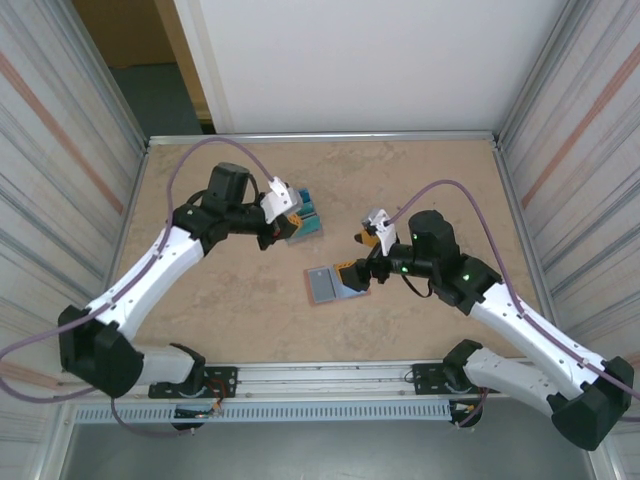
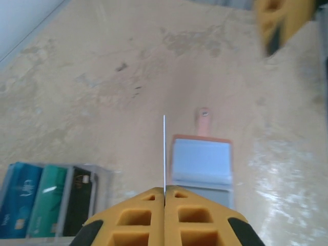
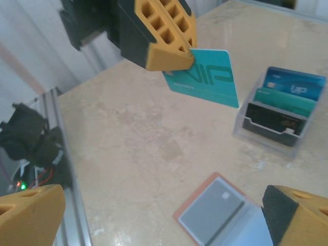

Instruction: Take the credit cards out of the card holder

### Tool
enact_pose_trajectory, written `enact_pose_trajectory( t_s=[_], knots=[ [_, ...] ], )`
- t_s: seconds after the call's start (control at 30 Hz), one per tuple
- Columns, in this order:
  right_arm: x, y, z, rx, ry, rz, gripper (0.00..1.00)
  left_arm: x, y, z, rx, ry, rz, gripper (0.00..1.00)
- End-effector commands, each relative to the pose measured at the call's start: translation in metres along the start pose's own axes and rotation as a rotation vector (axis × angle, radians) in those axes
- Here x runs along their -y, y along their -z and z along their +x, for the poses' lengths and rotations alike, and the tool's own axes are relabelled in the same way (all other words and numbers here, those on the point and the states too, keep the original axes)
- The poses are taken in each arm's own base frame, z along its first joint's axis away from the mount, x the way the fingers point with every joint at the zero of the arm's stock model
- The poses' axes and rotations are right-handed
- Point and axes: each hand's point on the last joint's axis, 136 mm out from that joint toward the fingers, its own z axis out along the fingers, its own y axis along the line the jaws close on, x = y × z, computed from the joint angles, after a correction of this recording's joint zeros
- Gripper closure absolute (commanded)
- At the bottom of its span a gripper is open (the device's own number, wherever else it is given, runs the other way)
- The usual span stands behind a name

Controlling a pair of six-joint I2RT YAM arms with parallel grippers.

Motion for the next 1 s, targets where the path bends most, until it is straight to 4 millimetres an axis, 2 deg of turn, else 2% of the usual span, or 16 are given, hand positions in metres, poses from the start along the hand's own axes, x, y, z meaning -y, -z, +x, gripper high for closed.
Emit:
enact_pose_trajectory(
  t_s=[0.0, 0.17, 0.43, 0.7, 0.97],
  knots=[
    [0.017, 0.005, -0.002, 0.017, -0.037, 0.102, 0.01, -0.039, -0.011, 0.006, 0.004, -0.057, -0.091, 1.0],
    [0.036, 0.008, 0.001, 0.015, -0.077, 0.215, 0.01, -0.079, -0.033, 0.023, -0.052, -0.088, -0.132, 1.0],
    [0.05, 0.007, 0.004, 0.012, -0.118, 0.285, 0.01, -0.117, -0.071, 0.052, -0.147, -0.128, -0.153, 1.0],
    [0.051, 0.005, 0.004, 0.011, -0.126, 0.287, 0.01, -0.135, -0.09, 0.076, -0.189, -0.098, -0.16, 1.0],
    [0.051, 0.002, 0.006, 0.005, -0.138, 0.279, 0.01, -0.141, -0.096, 0.084, -0.195, -0.091, -0.156, 1.0]
  ],
)
